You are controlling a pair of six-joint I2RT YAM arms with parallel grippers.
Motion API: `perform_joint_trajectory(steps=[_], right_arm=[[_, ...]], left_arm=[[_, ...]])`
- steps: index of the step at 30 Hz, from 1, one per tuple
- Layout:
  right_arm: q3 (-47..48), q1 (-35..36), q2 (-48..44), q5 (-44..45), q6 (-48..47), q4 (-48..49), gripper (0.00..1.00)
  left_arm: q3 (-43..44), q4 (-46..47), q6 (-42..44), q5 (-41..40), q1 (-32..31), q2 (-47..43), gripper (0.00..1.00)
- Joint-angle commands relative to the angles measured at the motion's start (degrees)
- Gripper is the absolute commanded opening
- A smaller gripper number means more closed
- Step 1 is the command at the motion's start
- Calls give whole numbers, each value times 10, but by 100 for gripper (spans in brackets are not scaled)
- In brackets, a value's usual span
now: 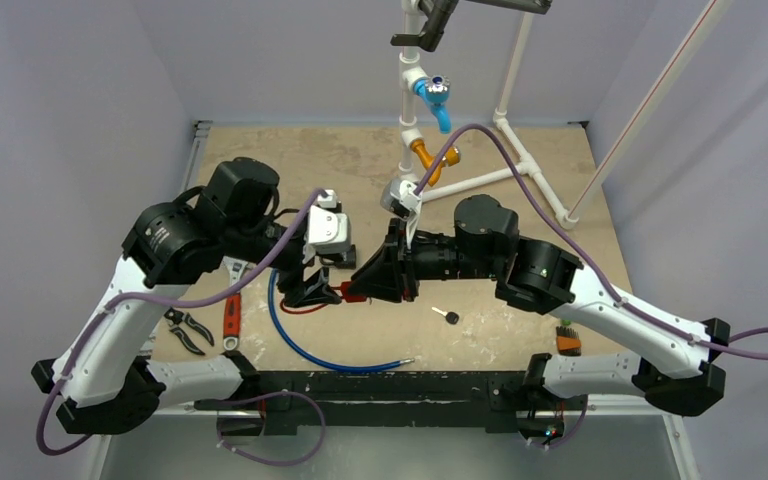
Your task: Unlock with the key
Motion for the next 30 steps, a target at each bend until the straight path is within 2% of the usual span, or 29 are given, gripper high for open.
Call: perform_joint_trajectory(steps=[1,5,8,11,14,20,22,24,26,28,30], right_arm=[[3,3,-22,12,9,4,0],[8,3,-17,10,9,-4,0],[14,3,-9,8,10,-4,0],[14,3,-7,10,12,6,0],[5,3,-10,15,18,28,0],[-41,3,-26,25,43,107,0],[-55,3,-27,26,50,125,0],[-61,3,-26,38,48,124,0],[-65,3,-24,34,46,115,0],[-70,3,-26,21,44,110,0],[-64,3,-26,19,35,95,9]], left_arm=[[11,-30,37,-24,15,-30,68],[3,-34,58,-28,17,-53,64],[-10,-29,61,-25,17,-59,49],[-15,-24,55,-2,17,-58,38],[-24,-18,44,10,17,-53,36],[-49,-7,42,5,17,-53,39],[-51,-3,45,-7,17,-51,37],[-45,-3,49,-16,17,-50,25],[-38,-1,52,-28,17,-51,3],[-34,-2,56,-33,17,-52,0],[-32,-5,59,-32,17,-53,0]])
